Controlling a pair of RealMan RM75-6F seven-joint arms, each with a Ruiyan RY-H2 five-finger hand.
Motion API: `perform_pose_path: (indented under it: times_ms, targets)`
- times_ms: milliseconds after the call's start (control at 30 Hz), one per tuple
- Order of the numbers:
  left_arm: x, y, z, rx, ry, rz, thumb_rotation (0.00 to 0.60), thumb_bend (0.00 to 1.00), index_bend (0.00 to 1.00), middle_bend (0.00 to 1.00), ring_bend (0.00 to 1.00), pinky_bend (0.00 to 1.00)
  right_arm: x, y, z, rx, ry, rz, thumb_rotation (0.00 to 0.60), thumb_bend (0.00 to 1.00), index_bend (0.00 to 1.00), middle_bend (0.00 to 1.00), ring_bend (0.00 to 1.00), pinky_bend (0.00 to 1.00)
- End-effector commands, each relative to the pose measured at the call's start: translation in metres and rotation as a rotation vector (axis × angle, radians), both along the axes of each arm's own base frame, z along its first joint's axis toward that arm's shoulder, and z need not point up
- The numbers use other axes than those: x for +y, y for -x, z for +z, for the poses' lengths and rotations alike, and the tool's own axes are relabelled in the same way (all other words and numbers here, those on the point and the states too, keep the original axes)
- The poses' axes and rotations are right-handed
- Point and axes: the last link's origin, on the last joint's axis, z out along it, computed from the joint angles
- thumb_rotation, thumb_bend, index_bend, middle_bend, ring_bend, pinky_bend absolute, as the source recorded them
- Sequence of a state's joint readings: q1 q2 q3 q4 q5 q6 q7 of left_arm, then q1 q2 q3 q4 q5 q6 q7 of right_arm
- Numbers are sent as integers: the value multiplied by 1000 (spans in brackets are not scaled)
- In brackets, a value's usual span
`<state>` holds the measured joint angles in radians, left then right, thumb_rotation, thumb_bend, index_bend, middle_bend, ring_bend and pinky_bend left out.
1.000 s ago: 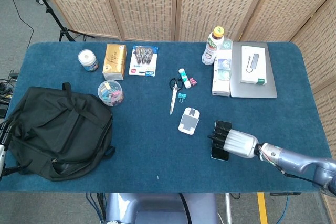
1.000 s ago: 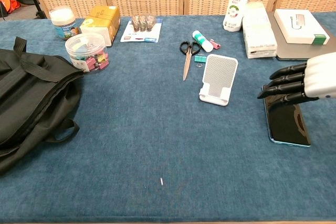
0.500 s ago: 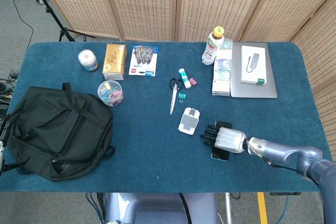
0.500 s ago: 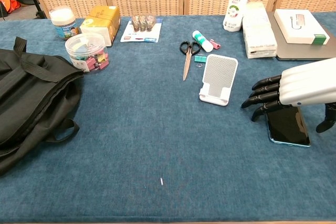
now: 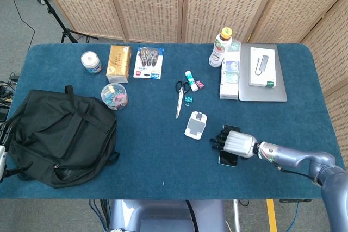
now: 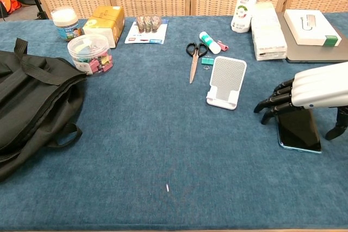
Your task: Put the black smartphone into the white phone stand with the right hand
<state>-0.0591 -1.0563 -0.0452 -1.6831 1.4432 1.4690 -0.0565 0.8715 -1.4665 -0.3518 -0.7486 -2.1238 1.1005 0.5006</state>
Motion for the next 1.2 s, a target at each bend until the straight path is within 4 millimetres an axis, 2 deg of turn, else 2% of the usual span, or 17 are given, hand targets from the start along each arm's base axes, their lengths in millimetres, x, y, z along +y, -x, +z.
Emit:
perform_pose_path:
  times_ms: [33, 167, 400, 500, 633, 733, 867, 933, 1200]
  targets:
    - [0, 0, -1, 1, 2, -1, 600, 42, 0, 0, 0, 0, 5, 9, 3, -48, -3, -18, 600, 203, 577, 440, 294, 289]
    - [0, -2, -4, 7, 14, -5, 600, 43, 0, 0, 0, 0, 8, 17, 14, -125, 26, -16, 600, 260, 611, 488, 341, 329]
    - [-2, -5, -6, 10, 19, -14, 600, 42, 0, 0, 0, 0, 5, 22, 28, -174, 86, 18, 600, 311, 618, 496, 349, 348]
    - [-2, -6, -6, 9, 22, -18, 600, 42, 0, 0, 0, 0, 1, 20, 36, -193, 131, 34, 600, 314, 617, 496, 349, 350]
    - [-3, -6, -6, 2, 25, -20, 600, 42, 0, 0, 0, 0, -10, 11, 53, -207, 266, 136, 600, 395, 618, 498, 349, 360]
    - [-3, -7, -5, -4, 29, -24, 600, 43, 0, 0, 0, 0, -21, -3, 68, -223, 394, 227, 600, 414, 618, 500, 350, 366]
    - [-5, -8, -4, -11, 42, -34, 600, 43, 0, 0, 0, 0, -28, -32, 81, -243, 539, 337, 600, 414, 618, 503, 349, 366]
    - [-7, -7, -2, -18, 39, -37, 600, 43, 0, 0, 0, 0, -27, -48, 83, -238, 590, 387, 600, 414, 618, 503, 350, 366]
    - [-9, -7, 2, -35, 33, -45, 600, 43, 0, 0, 0, 0, -22, -90, 84, -160, 714, 515, 600, 424, 618, 502, 350, 366]
